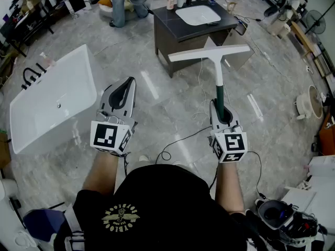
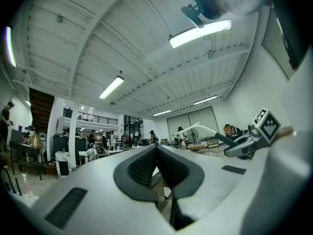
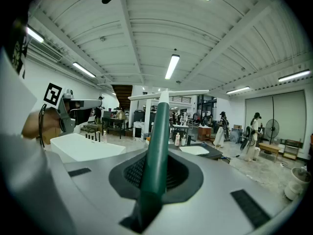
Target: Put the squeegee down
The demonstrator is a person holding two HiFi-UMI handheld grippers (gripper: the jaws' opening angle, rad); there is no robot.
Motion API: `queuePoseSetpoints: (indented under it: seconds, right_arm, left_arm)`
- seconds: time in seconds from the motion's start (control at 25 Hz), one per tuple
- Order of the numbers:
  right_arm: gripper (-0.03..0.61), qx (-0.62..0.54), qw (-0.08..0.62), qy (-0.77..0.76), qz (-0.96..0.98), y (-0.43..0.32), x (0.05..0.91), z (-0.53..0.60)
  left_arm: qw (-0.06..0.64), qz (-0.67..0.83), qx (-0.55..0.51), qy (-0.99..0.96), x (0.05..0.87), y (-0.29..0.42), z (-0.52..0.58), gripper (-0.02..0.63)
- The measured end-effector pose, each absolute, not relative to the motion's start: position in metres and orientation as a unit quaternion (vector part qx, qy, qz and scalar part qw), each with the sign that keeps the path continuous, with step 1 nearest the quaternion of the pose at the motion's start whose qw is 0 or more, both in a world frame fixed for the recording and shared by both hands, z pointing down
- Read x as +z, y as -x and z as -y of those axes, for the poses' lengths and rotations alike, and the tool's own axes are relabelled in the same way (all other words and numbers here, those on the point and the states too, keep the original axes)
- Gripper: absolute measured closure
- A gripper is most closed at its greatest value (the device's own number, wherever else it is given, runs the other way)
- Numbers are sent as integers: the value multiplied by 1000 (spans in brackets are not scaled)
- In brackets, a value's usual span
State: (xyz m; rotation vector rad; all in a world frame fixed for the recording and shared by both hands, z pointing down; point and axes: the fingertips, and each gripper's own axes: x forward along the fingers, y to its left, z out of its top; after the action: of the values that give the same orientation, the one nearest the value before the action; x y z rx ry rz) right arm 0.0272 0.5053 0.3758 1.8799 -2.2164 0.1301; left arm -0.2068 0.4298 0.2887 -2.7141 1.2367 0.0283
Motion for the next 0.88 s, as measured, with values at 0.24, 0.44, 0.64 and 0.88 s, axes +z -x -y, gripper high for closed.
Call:
queuePoseSetpoints:
  seconds: [0.24, 0.44, 0.64, 0.88]
  right_arm:
    - [523, 44, 103, -622, 775, -71, 377, -511]
    - [523, 45, 101, -609, 786, -95, 384, -509]
    - [523, 49, 103, -599, 792, -107, 390, -488]
    - [523, 55, 103, -587, 801, -105, 399, -442]
  left_arm:
    - [85, -418, 16, 904, 285, 147, -441, 589]
    - [75, -437, 5, 896, 301, 129, -452, 589]
    - [63, -455, -8, 888, 314, 126, -437, 589]
    - [66, -463, -21, 884, 321, 125, -394, 589]
